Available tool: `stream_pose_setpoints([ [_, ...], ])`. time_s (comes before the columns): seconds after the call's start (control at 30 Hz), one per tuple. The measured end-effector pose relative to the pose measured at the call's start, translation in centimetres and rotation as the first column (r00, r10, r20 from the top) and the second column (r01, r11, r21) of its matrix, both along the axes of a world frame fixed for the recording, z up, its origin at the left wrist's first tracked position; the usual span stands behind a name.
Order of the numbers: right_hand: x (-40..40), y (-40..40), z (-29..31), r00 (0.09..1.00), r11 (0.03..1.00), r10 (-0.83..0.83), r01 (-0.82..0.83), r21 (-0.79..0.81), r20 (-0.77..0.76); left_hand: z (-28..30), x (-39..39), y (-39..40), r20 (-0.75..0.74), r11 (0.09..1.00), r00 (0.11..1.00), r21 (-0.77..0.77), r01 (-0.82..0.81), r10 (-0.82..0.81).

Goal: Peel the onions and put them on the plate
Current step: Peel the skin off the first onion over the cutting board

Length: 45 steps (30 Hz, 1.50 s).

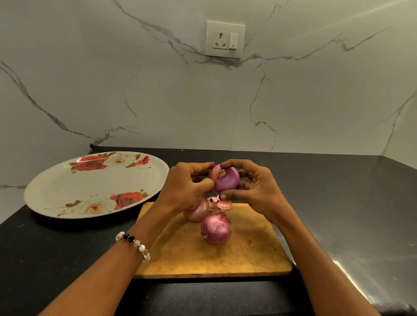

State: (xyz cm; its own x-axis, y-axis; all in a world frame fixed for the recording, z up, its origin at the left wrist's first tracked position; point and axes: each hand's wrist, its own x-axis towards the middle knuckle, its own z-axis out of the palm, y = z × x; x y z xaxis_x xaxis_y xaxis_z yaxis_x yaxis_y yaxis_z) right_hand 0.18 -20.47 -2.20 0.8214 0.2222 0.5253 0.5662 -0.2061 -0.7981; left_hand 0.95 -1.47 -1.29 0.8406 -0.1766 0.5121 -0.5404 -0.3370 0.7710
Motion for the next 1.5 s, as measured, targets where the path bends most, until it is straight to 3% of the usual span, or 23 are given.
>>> stream_pose_setpoints([
  [0.1,-0.07,0.0,0.06,1.0,1.0,0.011,-0.011,0.001,0.004,0.03,-0.06,-0.09,-0.02,0.999,1.0,-0.041,0.009,-0.01],
  [0.4,-0.05,-0.07,-0.04,0.999,0.996,0.022,-0.019,-0.086,0.028,0.06,0.01,0.15,-0.008,1.0,1.0,0.028,-0.015,0.015],
  [0.73,0.2,-0.26,-0.34,0.999,0.992,0.0,0.005,-0.123,0.036,-0.59,0.41,0.05,0.185,0.965,0.982,0.248,-0.089,0.043],
  [1.03,0.25,-0.3,-0.27,1.0,1.0,-0.009,0.009,-0.023,-0.003,-0.26,0.33,0.03,0.202,0.994,0.977,0.066,-0.088,0.073],
  [1.2,0.39,-0.3,-0.5,0.999,0.997,-0.032,0.032,-0.072,0.005,-0.22,0.24,0.07,0.236,0.984,0.971,0.155,-0.087,0.049],
  [1.5,0.23,-0.15,-0.25,0.998,0.996,-0.044,0.047,-0.07,0.04,-0.28,0.34,0.16,0.323,0.972,0.938,0.151,-0.18,0.123],
])
